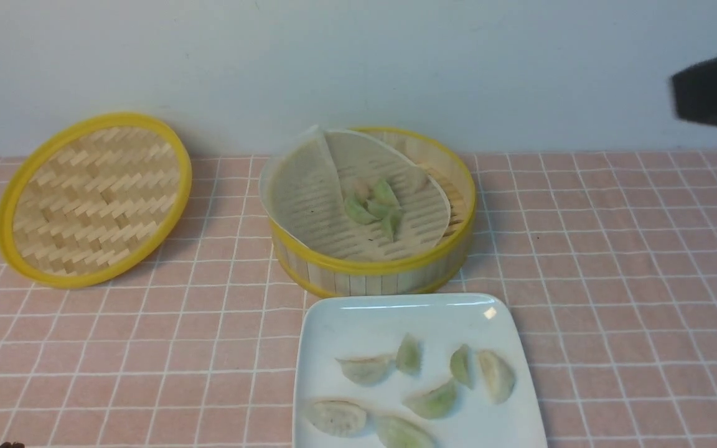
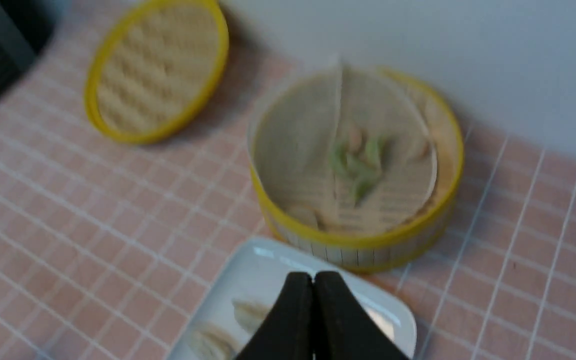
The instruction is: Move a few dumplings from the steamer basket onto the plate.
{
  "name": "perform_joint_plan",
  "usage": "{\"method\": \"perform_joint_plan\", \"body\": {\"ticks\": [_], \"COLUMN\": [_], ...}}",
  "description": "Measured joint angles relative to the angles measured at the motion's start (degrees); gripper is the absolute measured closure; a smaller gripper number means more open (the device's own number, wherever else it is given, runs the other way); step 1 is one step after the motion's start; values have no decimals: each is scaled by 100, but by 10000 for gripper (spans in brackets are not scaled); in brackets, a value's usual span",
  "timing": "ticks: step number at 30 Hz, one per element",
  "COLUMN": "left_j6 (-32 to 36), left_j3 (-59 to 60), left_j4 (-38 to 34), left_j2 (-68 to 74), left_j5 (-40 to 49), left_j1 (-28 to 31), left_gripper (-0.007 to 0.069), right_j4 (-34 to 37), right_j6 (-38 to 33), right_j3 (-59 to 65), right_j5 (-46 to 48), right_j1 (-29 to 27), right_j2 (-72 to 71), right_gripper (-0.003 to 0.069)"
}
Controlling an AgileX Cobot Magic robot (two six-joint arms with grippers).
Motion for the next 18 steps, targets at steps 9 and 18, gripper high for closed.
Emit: {"method": "perform_joint_plan", "body": {"ticks": [9,18], "left_j6": [0,0], "left_j3": [0,0], "left_j4": [0,-5], "left_j2": [0,0], "left_j5": [0,0], "left_j1": [0,0], "left_gripper": [631,631], "right_j4": [-1030,-2489], "right_j6": [1032,2867], "right_j3": [3354,5027], "right_j5": [-2340,-2714], "right_j1": [0,0], "right_j2": [-3388,-4981], "right_gripper": [673,673]}}
